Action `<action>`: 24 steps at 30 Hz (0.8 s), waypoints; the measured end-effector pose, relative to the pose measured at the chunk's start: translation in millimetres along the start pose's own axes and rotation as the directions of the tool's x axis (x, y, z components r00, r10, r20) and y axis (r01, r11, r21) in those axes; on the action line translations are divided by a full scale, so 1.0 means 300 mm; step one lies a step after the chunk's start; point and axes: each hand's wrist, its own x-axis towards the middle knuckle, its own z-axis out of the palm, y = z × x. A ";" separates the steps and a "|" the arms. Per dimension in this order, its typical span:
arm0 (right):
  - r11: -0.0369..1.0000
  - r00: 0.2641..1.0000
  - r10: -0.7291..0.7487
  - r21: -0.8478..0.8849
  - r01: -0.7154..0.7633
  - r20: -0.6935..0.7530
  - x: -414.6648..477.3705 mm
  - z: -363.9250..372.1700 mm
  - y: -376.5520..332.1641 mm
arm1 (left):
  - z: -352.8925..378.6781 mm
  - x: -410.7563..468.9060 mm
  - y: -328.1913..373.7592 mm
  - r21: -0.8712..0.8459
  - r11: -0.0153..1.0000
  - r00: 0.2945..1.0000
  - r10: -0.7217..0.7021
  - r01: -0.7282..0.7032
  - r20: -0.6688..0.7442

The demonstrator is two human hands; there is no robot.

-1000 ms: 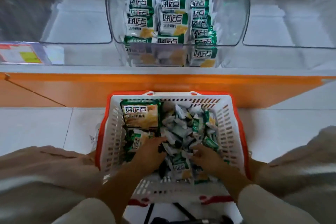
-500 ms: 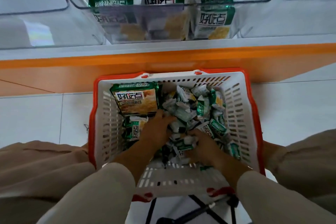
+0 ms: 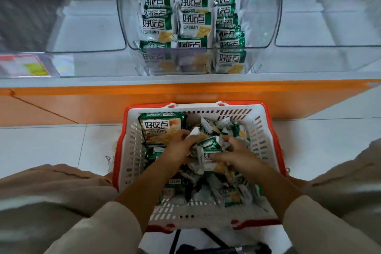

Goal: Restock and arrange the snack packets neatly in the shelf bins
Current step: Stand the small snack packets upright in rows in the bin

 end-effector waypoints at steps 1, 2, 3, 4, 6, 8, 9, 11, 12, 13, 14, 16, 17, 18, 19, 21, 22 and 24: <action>0.999 0.999 -0.038 -0.007 0.038 0.006 -0.021 -0.002 -0.022 | -0.003 -0.025 0.028 -0.037 0.999 0.998 0.024 -0.022 0.055; 0.996 0.997 -0.083 -0.018 0.083 0.001 -0.049 -0.002 -0.053 | -0.006 -0.044 0.052 -0.028 0.998 0.993 0.056 -0.053 0.102; 0.991 0.992 -0.129 -0.041 0.128 -0.002 -0.081 -0.004 -0.088 | -0.011 -0.070 0.080 0.012 0.996 0.987 0.082 -0.085 0.140; 0.983 0.985 -0.172 -0.065 0.171 -0.005 -0.113 -0.007 -0.120 | -0.016 -0.095 0.108 0.066 0.992 0.982 0.097 -0.109 0.161; 0.963 0.969 -0.246 -0.110 0.245 0.007 -0.162 -0.020 -0.176 | -0.027 -0.140 0.168 0.107 0.985 0.976 0.114 -0.136 0.188; 0.941 0.951 -0.309 -0.138 0.310 0.028 -0.220 -0.029 -0.244 | -0.037 -0.193 0.230 0.076 0.980 0.961 0.161 -0.182 0.225; 0.926 0.939 -0.342 -0.157 0.345 0.047 -0.246 -0.035 -0.278 | -0.041 -0.221 0.262 0.053 0.976 0.952 0.191 -0.209 0.238; 0.896 0.920 -0.385 -0.209 0.391 0.073 -0.296 -0.048 -0.346 | -0.044 -0.288 0.328 0.001 0.968 0.935 0.241 -0.250 0.260; 0.884 0.911 -0.402 -0.222 0.412 0.090 -0.322 -0.052 -0.383 | -0.046 -0.313 0.359 -0.027 0.963 0.927 0.267 -0.270 0.263; 0.872 0.900 -0.421 -0.221 0.437 0.117 -0.342 -0.058 -0.415 | -0.050 -0.341 0.390 -0.051 0.954 0.920 0.297 -0.294 0.256; 0.864 0.890 -0.433 -0.217 0.455 0.141 -0.359 -0.063 -0.447 | -0.054 -0.361 0.419 -0.068 0.946 0.915 0.325 -0.318 0.238; 0.849 0.871 -0.456 -0.205 0.487 0.181 -0.385 -0.079 -0.505 | -0.070 -0.399 0.481 -0.070 0.924 0.902 0.381 -0.375 0.203; 0.839 0.862 -0.475 -0.206 0.505 0.178 -0.401 -0.088 -0.536 | -0.081 -0.411 0.512 -0.065 0.912 0.894 0.411 -0.406 0.179; 0.828 0.851 -0.501 -0.199 0.525 0.160 -0.416 -0.099 -0.565 | -0.093 -0.419 0.544 -0.070 0.900 0.887 0.435 -0.429 0.154; 0.815 0.836 -0.532 -0.188 0.548 0.134 -0.427 -0.115 -0.592 | -0.102 -0.429 0.576 -0.082 0.888 0.879 0.459 -0.452 0.129; 0.797 0.807 -0.589 -0.132 0.590 0.051 -0.440 -0.141 -0.633 | -0.121 -0.438 0.621 -0.061 0.862 0.860 0.507 -0.503 0.063; 0.789 0.793 -0.610 -0.093 0.607 0.003 -0.436 -0.155 -0.646 | -0.131 -0.436 0.636 -0.041 0.851 0.851 0.525 -0.524 0.023; 0.778 0.772 -0.628 -0.037 0.628 -0.101 -0.414 -0.182 -0.663 | -0.149 -0.431 0.658 -0.038 0.837 0.838 0.544 -0.546 -0.038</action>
